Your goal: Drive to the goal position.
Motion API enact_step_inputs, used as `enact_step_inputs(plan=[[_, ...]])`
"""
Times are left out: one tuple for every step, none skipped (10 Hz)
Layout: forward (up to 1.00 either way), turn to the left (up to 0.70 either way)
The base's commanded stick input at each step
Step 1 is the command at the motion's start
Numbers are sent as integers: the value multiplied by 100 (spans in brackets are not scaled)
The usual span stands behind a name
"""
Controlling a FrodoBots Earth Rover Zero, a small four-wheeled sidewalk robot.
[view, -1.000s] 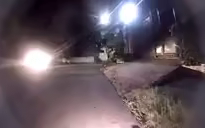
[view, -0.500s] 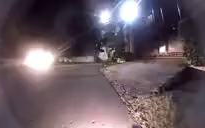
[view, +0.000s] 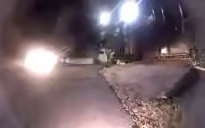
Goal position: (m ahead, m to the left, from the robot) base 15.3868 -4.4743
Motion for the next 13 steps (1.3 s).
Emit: enact_step_inputs(plan=[[60, 0], [60, 0], [60, 0], [60, 0], [60, 0], [60, 0], [60, 0], [60, 0], [60, 0], [60, 0], [60, 0], [59, 0], [59, 0]])
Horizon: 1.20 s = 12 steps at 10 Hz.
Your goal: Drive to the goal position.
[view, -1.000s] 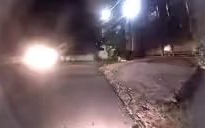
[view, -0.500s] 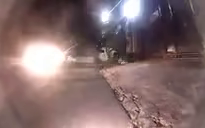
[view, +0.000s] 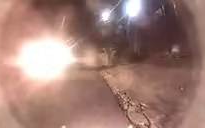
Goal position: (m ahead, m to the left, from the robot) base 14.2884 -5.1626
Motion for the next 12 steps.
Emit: enact_step_inputs(plan=[[60, 0], [60, 0], [60, 0], [60, 0], [60, 0], [60, 0], [60, 0], [60, 0], [60, 0], [60, 0], [60, 0], [60, 0]])
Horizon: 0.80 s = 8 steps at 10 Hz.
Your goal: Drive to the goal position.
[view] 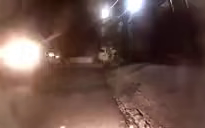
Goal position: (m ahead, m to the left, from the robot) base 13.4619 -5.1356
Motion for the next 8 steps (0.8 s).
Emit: enact_step_inputs(plan=[[60, 0], [60, 0], [60, 0], [60, 0], [60, 0], [60, 0], [60, 0], [60, 0]])
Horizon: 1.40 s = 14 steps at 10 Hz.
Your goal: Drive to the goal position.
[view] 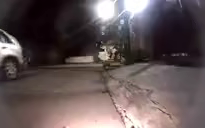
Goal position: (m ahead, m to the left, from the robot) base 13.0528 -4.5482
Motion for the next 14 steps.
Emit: enact_step_inputs(plan=[[60, 0], [60, 0], [60, 0], [60, 0], [60, 0], [60, 0], [60, 0], [60, 0], [60, 9], [60, 55], [60, 33], [60, 3], [60, 0], [60, 0]])
